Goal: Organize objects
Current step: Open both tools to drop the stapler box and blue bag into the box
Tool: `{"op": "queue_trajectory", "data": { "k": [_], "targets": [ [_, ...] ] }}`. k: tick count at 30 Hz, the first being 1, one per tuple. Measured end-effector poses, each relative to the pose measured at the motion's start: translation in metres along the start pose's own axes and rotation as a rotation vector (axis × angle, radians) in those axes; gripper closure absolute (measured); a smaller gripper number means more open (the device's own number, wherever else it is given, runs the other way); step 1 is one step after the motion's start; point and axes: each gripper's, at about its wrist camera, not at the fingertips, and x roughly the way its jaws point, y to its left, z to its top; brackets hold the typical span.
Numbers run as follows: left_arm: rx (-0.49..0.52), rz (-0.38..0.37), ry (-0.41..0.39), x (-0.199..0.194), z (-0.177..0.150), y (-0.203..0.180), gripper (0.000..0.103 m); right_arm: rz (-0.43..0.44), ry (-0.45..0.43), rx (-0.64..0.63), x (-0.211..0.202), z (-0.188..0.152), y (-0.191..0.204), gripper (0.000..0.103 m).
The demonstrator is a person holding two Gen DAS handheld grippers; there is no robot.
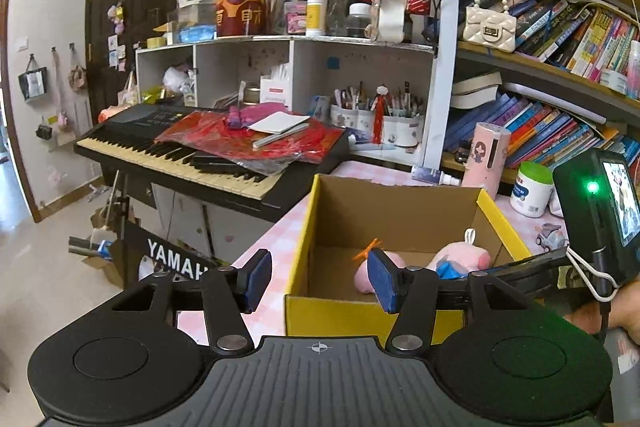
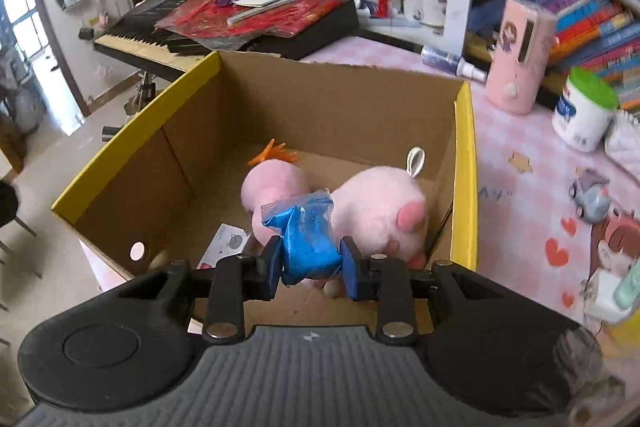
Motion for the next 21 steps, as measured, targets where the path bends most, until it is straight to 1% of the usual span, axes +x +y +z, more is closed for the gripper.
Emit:
{"op": "queue_trajectory", "data": {
  "k": [3, 4, 5, 6, 8, 10, 13, 15, 16, 17, 18, 21],
  "targets": [
    [-0.003, -0.003, 0.005, -0.003, -0.002, 0.005, 0.049, -0.016, -0.003, 0.002, -0.001, 0.0, 0.003, 0.074],
    [0.0, -0.006, 0.004, -0.004, -0.003, 0.007, 0.048, -0.02, -0.008, 0.009, -0.003, 0.0, 0.003, 0.072],
    [0.006, -0.009, 0.001, -0.006, -0.003, 0.007, 0.043, -0.022, -0.018, 0.017, -0.006, -0.001, 0.004, 0.067],
    [0.009, -0.01, -0.006, -0.009, -0.004, 0.009, 0.038, -0.021, -0.032, 0.024, -0.01, -0.001, 0.004, 0.065],
    [0.008, -0.02, -0.015, -0.011, -0.005, 0.013, 0.037, -0.026, -0.076, 0.04, -0.022, -0.002, 0.006, 0.063],
    [0.004, -0.029, -0.007, -0.012, -0.006, 0.018, 0.034, -0.033, -0.108, 0.055, -0.033, -0.003, 0.007, 0.062],
    [0.007, -0.036, 0.003, -0.015, -0.01, 0.025, 0.03, -0.057, -0.159, 0.08, -0.054, -0.008, 0.012, 0.057],
    [0.01, -0.043, 0.009, -0.017, -0.013, 0.031, 0.028, -0.077, -0.198, 0.09, -0.07, -0.013, 0.017, 0.053],
    [0.009, -0.046, 0.012, -0.019, -0.015, 0.035, 0.027, -0.085, -0.214, 0.092, -0.077, -0.017, 0.02, 0.049],
    [0.009, -0.051, 0.017, -0.021, -0.017, 0.039, 0.024, -0.095, -0.232, 0.091, -0.086, -0.022, 0.023, 0.045],
    [0.009, -0.053, 0.024, -0.022, -0.019, 0.042, 0.021, -0.106, -0.245, 0.087, -0.092, -0.027, 0.027, 0.043],
    [0.009, -0.061, 0.052, -0.027, -0.027, 0.053, 0.019, -0.155, -0.254, 0.065, -0.108, -0.049, 0.041, 0.035]
  ]
}}
